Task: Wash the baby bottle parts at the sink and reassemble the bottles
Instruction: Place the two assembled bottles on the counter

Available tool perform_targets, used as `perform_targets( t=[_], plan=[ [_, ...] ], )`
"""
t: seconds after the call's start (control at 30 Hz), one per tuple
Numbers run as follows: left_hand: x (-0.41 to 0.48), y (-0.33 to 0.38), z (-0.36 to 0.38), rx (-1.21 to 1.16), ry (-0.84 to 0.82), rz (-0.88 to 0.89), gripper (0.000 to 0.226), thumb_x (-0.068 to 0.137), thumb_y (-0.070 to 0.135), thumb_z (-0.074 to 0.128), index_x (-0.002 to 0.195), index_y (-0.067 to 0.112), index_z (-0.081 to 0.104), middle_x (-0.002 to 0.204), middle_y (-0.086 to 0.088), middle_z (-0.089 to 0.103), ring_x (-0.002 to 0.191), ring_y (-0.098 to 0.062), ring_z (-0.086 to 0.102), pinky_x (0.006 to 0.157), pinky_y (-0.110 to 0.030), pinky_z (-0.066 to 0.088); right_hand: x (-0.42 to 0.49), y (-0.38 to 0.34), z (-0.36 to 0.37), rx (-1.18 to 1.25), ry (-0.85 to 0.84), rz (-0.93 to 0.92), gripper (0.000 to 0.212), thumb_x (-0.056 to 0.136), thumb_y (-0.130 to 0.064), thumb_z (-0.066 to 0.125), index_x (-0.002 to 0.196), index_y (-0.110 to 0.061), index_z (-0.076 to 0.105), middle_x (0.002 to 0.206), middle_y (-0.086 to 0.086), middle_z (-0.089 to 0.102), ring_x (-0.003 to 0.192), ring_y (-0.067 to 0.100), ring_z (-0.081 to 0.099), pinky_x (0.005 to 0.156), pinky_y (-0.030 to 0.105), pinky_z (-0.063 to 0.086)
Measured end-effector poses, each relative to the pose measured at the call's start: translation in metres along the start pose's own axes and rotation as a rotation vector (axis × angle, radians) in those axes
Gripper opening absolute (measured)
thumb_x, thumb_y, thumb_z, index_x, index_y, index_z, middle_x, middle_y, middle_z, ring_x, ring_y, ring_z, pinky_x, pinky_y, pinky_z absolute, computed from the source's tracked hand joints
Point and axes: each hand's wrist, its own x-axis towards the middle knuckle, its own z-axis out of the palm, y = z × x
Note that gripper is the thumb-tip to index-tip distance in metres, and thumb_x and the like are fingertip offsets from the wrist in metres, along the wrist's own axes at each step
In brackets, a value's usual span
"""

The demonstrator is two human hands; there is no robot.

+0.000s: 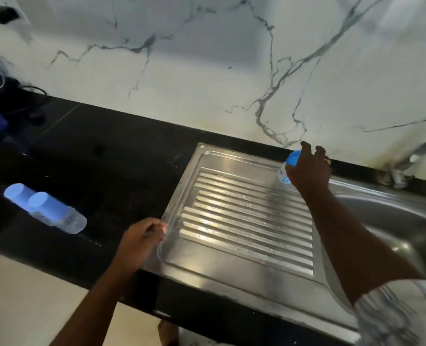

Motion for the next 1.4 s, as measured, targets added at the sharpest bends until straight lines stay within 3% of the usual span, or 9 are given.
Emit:
perform_targets(
  t=[0.07, 0.17, 0.33, 0.6, 0.77, 0.9, 0.97, 1.1, 1.4],
  plan=[
    [-0.003, 0.011, 0.014, 0.038, -0.005, 0.004, 0.010, 0.093, 0.016, 0.069, 0.096, 0.024, 0.074, 0.089, 0.005, 0.075, 0.083, -0.009, 0.071, 0.076, -0.027, 0.054, 0.013, 0.010, 0.004, 0.061, -0.091, 0.001, 0.073, 0.078, -0.028, 0.076, 0.138, -0.015, 0.037, 0.130, 0.019, 0.049, 0.114, 0.043, 0.055, 0.095, 0.052, 0.046],
    [-0.010, 0.017, 0.020, 0.108, -0.015, 0.006, 0.009, 0.093, 0.020, 0.069, 0.097, 0.027, 0.073, 0.092, 0.008, 0.074, 0.086, -0.008, 0.070, 0.076, -0.023, 0.050, 0.027, 0.019, 0.010, 0.108, -0.150, -0.033, 0.060, 0.078, -0.023, 0.075, 0.125, -0.009, 0.042, 0.115, 0.020, 0.062, 0.106, 0.042, 0.060, 0.087, 0.046, 0.049],
    [-0.027, 0.013, 0.010, 0.151, 0.007, -0.013, 0.011, 0.094, 0.019, 0.067, 0.097, 0.029, 0.072, 0.093, 0.016, 0.072, 0.090, -0.005, 0.069, 0.078, -0.023, 0.053, 0.036, 0.027, 0.017, 0.330, -0.157, -0.052, 0.050, 0.080, -0.012, 0.074, 0.120, -0.004, 0.045, 0.100, 0.013, 0.058, 0.093, 0.030, 0.057, 0.077, 0.034, 0.039],
    [-0.039, -0.002, 0.001, 0.198, 0.049, -0.012, 0.009, 0.094, 0.018, 0.066, 0.100, 0.023, 0.072, 0.094, 0.013, 0.073, 0.091, -0.002, 0.069, 0.080, -0.023, 0.056, 0.015, 0.016, 0.024, 0.447, -0.125, -0.074, 0.059, 0.081, -0.016, 0.079, 0.130, -0.006, 0.047, 0.125, 0.019, 0.060, 0.115, 0.036, 0.059, 0.092, 0.039, 0.047],
    [-0.037, -0.010, -0.018, 0.218, 0.064, -0.001, 0.009, 0.094, 0.020, 0.067, 0.098, 0.027, 0.070, 0.094, 0.014, 0.072, 0.088, 0.003, 0.067, 0.074, -0.012, 0.049, -0.048, -0.058, 0.031, 0.588, -0.191, -0.209, 0.057, 0.075, -0.021, 0.084, 0.123, -0.015, 0.054, 0.112, 0.007, 0.067, 0.099, 0.025, 0.065, 0.085, 0.031, 0.047],
    [-0.038, -0.024, -0.049, 0.225, 0.123, 0.020, 0.015, 0.090, 0.019, 0.073, 0.094, 0.033, 0.068, 0.096, 0.013, 0.069, 0.085, -0.001, 0.067, 0.077, -0.020, 0.053, -0.120, -0.135, 0.048, 0.659, -0.336, -0.377, 0.048, 0.069, -0.016, 0.085, 0.109, -0.022, 0.060, 0.098, -0.005, 0.067, 0.086, 0.017, 0.066, 0.079, 0.028, 0.051],
    [-0.040, -0.036, -0.070, 0.225, 0.171, 0.024, 0.016, 0.088, 0.019, 0.075, 0.096, 0.031, 0.068, 0.098, 0.011, 0.067, 0.083, -0.004, 0.067, 0.078, -0.020, 0.052, -0.155, -0.175, 0.059, 0.660, -0.358, -0.485, 0.048, 0.065, -0.016, 0.085, 0.106, -0.024, 0.061, 0.098, -0.004, 0.068, 0.087, 0.016, 0.065, 0.082, 0.035, 0.054],
    [-0.046, -0.059, -0.115, 0.226, 0.235, 0.022, 0.014, 0.088, 0.015, 0.075, 0.100, 0.020, 0.070, 0.099, 0.008, 0.068, 0.084, 0.000, 0.063, 0.076, -0.003, 0.043, -0.218, -0.251, 0.082, 0.673, -0.454, -0.573, 0.049, 0.067, -0.016, 0.080, 0.110, -0.027, 0.058, 0.100, -0.009, 0.066, 0.089, 0.011, 0.064, 0.084, 0.035, 0.054],
    [-0.037, -0.089, -0.163, 0.277, 0.143, 0.058, 0.012, 0.089, 0.019, 0.071, 0.102, 0.017, 0.070, 0.097, 0.005, 0.066, 0.087, -0.006, 0.062, 0.078, -0.013, 0.046, -0.271, -0.319, 0.127, 0.457, -0.417, -0.673, 0.054, 0.080, -0.021, 0.079, 0.125, -0.027, 0.049, 0.120, -0.005, 0.060, 0.108, 0.013, 0.059, 0.093, 0.034, 0.055]
  ],
)
